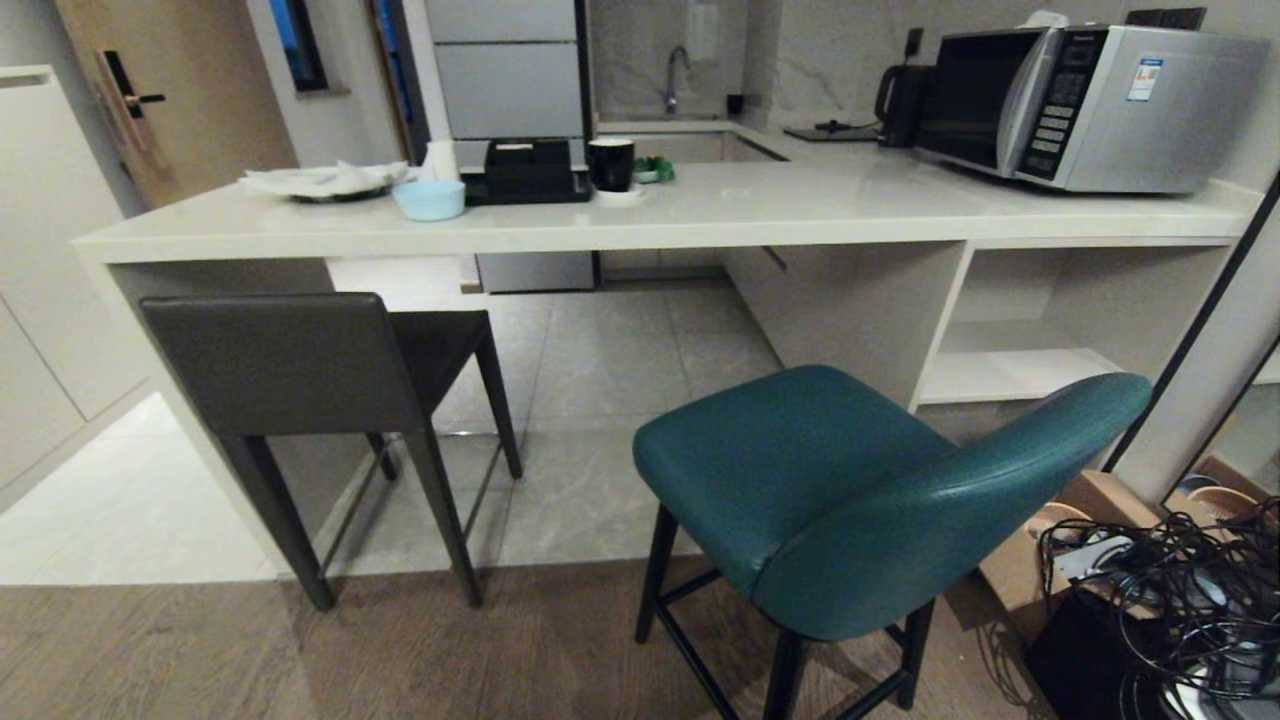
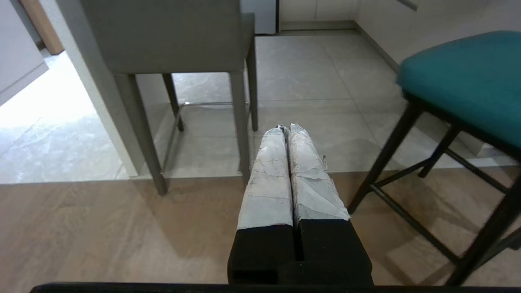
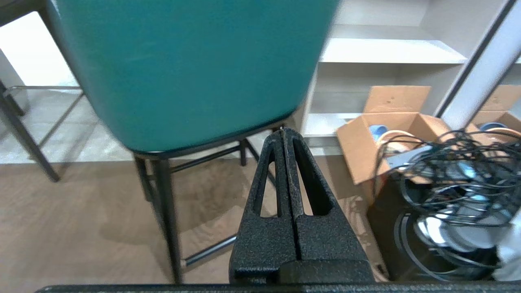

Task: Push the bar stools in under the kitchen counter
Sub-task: Push the blue chair back under the dining table

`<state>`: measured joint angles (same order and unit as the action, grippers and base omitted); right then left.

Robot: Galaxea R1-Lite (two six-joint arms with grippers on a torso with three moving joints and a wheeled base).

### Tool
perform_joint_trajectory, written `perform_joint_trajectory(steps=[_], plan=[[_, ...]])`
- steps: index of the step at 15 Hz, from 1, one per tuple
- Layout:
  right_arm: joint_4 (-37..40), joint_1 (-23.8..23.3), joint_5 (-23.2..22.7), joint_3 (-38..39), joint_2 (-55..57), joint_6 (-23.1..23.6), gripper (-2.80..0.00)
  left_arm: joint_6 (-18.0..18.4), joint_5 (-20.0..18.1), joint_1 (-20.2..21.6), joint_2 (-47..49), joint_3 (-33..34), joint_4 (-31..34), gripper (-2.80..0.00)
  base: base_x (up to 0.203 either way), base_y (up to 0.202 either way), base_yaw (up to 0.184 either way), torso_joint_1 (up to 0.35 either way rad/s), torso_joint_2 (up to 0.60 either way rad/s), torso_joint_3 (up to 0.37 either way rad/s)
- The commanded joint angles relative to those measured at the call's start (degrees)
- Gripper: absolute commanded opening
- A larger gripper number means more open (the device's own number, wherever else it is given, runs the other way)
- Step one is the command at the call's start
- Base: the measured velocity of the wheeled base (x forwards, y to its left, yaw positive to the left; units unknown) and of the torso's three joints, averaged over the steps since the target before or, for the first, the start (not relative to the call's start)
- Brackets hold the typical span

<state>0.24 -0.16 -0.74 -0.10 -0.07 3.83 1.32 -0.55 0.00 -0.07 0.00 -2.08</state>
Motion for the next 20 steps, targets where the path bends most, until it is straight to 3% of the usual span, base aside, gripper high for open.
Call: perform_joint_trajectory(steps=[1,15,20], plan=[[0.0,0.0,0.0,0.0,0.0,0.0,-2.8,0.0,0.0,0.0,0.0,1.1,0.0,-2.8,0.0,-0.197,0.0,-0.001,0.01,0.004],[0.0,0.0,0.0,0.0,0.0,0.0,-2.8,0.0,0.1,0.1,0.0,1.1,0.0,-2.8,0.0,-0.193,0.002,0.001,0.0,0.002],[0.0,0.0,0.0,0.0,0.0,0.1,-2.8,0.0,0.1,0.0,0.1,1.1,0.0,-2.8,0.0,-0.038,-0.001,0.0,0.0,0.0]])
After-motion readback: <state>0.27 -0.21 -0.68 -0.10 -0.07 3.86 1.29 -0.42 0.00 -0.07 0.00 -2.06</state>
